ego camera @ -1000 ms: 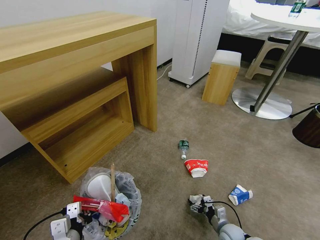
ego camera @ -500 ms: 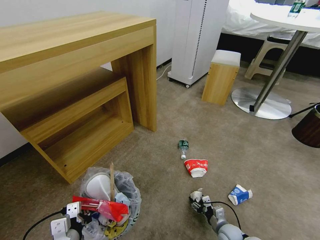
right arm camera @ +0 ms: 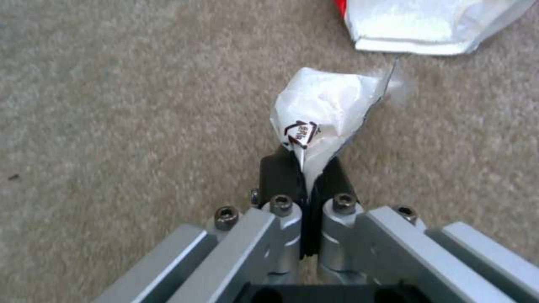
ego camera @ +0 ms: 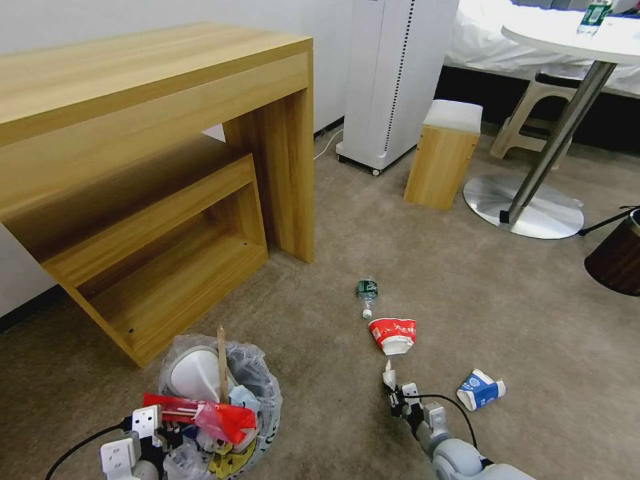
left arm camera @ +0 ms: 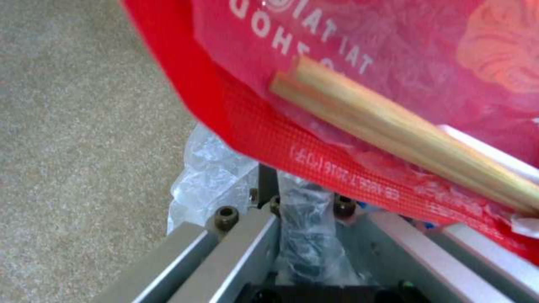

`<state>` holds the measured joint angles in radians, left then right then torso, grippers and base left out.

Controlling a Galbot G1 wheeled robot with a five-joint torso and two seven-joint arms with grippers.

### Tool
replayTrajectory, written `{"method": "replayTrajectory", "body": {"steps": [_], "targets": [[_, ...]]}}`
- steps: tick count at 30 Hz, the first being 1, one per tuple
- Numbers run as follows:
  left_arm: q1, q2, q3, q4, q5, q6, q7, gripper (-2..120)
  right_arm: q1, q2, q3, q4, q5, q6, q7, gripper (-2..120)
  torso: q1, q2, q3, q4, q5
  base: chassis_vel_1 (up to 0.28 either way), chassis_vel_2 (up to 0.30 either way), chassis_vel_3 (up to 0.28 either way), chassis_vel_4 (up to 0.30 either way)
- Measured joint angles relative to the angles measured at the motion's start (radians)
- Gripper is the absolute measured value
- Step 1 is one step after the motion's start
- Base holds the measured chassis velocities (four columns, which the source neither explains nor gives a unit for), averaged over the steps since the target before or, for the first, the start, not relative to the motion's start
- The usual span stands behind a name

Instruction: Pick up the trash bin and place the garbage on the floor into it.

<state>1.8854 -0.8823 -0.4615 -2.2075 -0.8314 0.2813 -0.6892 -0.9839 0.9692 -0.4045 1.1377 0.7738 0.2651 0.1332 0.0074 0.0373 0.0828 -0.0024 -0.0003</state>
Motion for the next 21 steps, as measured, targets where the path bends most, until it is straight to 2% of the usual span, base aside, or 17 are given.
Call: {"method": "replayTrajectory", "body": {"steps": [7, 9, 10, 11, 12, 13, 15, 17, 19, 21], "targets": [[0.003, 0.009, -0.009, -0.017, -0.02, 0.003, -0.002, 0, 0.019, -0.032, 0.037, 0.089, -0.06, 0.051, -0.037, 0, 0.0, 0.0, 0.0, -0.0001, 0.0001, 0.0, 0.0, 0.0, 0.0], [0.002, 0.014, -0.014, -0.029, -0.032, 0.004, -0.009, 0, 0.048, -0.058, 0.067, 0.156, -0.13, 0.119, -0.08, 0, 0.0, 0.0, 0.0, 0.0, 0.0001, 0.0, 0.0, 0.0, 0.0], [0.002, 0.014, -0.014, -0.029, -0.032, 0.004, -0.009, 0, 0.048, -0.058, 0.067, 0.156, -0.13, 0.119, -0.08, 0, 0.0, 0.0, 0.0, 0.0, 0.0001, 0.0, 0.0, 0.0, 0.0], [0.0, 0.016, -0.017, -0.036, -0.042, 0.005, -0.015, 0, 0.071, -0.072, 0.084, 0.196, -0.16, 0.182, -0.142, 0, 0.0, 0.0, 0.0, 0.0, 0.0, 0.0, 0.0, 0.0, 0.0], [-0.002, 0.023, -0.021, -0.044, -0.052, 0.007, -0.02, 0, 0.112, -0.093, 0.089, 0.259, -0.152, 0.267, -0.25, 0, 0.0, 0.0, 0.0, 0.0002, 0.0, 0.0, 0.0, 0.0, 0.0], [-0.001, 0.029, -0.023, -0.05, -0.057, 0.009, -0.021, 0, 0.152, -0.107, 0.071, 0.32, -0.107, 0.305, -0.321, 0, 0.0, 0.0, 0.0, 0.0001, 0.0001, 0.0, 0.0, 0.0, 0.0], [0.0, 0.031, -0.024, -0.052, -0.059, 0.01, -0.022, 0, 0.171, -0.111, 0.06, 0.34, -0.09, 0.313, -0.343, 0, 0.0, 0.0, 0.0, 0.0, 0.0, 0.0, 0.0, 0.0, 0.0], [0.003, 0.036, -0.027, -0.057, -0.065, 0.019, -0.03, 0, 0.268, -0.11, -0.003, 0.413, -0.05, 0.32, -0.416, 0, 0.0, 0.0, 0.0, 0.0001, 0.0, 0.0, 0.0, 0.0, 0.0], [0.003, 0.036, -0.027, -0.058, -0.066, 0.02, -0.031, 0, 0.282, -0.107, -0.017, 0.42, -0.047, 0.32, -0.423, 0, 0.0, 0.0, 0.0, 0.0001, -0.0001, 0.0, 0.0, 0.0, 0.0], [0.006, 0.043, -0.03, -0.073, -0.078, 0.026, -0.041, 0, 0.371, -0.077, -0.138, 0.46, -0.016, 0.308, -0.454, 0, 0.0, 0.0, 0.0, 0.0005, 0.0003, 0.0, 0.0, 0.0, 0.0]]}}
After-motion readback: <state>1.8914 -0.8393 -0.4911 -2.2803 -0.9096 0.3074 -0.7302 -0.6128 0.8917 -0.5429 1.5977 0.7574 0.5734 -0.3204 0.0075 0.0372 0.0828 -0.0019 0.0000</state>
